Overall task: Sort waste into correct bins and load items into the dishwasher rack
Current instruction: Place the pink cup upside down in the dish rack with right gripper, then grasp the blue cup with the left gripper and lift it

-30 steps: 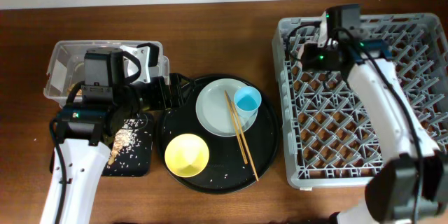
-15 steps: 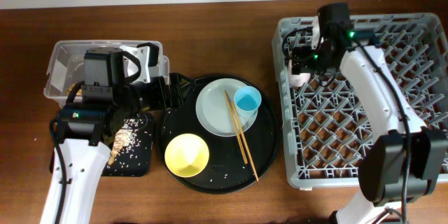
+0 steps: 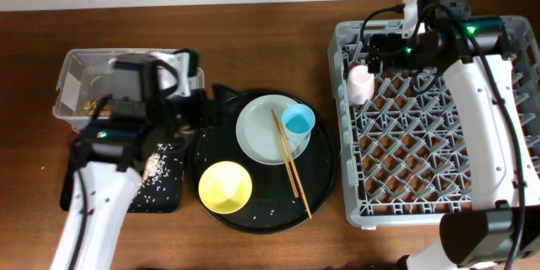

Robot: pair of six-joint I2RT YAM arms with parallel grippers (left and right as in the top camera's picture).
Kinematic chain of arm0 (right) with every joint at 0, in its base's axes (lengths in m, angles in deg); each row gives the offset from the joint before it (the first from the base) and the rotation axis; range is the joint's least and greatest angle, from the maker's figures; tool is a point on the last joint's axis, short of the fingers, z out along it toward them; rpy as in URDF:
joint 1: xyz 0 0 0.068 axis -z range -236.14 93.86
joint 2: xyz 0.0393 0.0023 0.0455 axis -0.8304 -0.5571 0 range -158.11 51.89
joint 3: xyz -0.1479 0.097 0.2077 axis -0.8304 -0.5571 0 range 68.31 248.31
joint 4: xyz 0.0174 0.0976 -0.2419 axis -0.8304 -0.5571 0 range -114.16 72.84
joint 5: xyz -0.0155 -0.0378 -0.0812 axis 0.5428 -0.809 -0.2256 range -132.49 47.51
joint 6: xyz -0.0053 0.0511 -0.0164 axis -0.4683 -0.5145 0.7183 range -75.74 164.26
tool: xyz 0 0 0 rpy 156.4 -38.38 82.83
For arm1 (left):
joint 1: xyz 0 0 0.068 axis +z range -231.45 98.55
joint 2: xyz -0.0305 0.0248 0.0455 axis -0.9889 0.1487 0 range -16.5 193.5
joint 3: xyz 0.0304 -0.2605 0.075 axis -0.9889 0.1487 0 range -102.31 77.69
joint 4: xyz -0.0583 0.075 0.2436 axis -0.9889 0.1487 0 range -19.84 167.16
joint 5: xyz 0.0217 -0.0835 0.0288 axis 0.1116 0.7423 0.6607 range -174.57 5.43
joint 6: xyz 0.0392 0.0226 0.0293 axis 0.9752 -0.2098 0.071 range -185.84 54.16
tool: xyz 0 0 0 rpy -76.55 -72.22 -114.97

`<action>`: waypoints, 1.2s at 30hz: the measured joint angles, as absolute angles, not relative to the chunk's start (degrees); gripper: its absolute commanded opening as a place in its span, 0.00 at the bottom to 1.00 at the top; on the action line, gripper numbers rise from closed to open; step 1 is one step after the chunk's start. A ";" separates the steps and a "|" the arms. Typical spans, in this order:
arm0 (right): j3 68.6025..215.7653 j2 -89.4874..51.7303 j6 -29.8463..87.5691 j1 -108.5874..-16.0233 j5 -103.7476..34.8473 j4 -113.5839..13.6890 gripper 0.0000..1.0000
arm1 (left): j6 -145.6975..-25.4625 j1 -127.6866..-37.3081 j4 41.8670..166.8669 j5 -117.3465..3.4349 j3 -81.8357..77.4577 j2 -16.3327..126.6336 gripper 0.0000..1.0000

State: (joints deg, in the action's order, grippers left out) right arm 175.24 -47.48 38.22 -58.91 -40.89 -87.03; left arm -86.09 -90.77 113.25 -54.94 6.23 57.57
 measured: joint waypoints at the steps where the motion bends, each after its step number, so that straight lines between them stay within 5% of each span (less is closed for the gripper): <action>1: 175.24 -47.48 38.19 -58.91 -40.89 -87.03 0.98 | -86.77 -92.52 113.23 -55.10 6.23 58.83 1.00; 2: 175.24 -47.48 38.22 -58.91 -40.89 -87.03 0.98 | -87.60 -95.14 113.14 -55.69 6.23 61.13 0.99; 5: 175.24 -47.48 38.26 -58.91 -40.89 -87.05 0.98 | -89.07 -102.03 108.92 -56.15 6.23 68.63 0.57; 6: 175.24 -47.48 38.19 -58.91 -40.91 -87.07 0.98 | -89.26 -103.86 107.92 -56.17 6.25 71.18 0.54; 17: 175.24 -47.48 38.24 -58.91 -40.91 -87.05 0.98 | -95.34 -108.74 92.31 -64.47 6.29 87.16 0.50; 28: 175.24 -47.48 38.24 -58.91 -40.89 -87.05 0.98 | -97.18 -111.67 90.65 -67.69 6.29 91.77 0.08; 36: 175.24 -47.48 38.24 -58.91 -40.89 -87.05 0.98 | -97.18 -111.67 90.65 -68.15 6.27 91.77 0.03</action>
State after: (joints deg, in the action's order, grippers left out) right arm 175.24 -47.48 38.24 -58.91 -40.89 -87.05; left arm -97.18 -111.67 90.65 -68.15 6.27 91.77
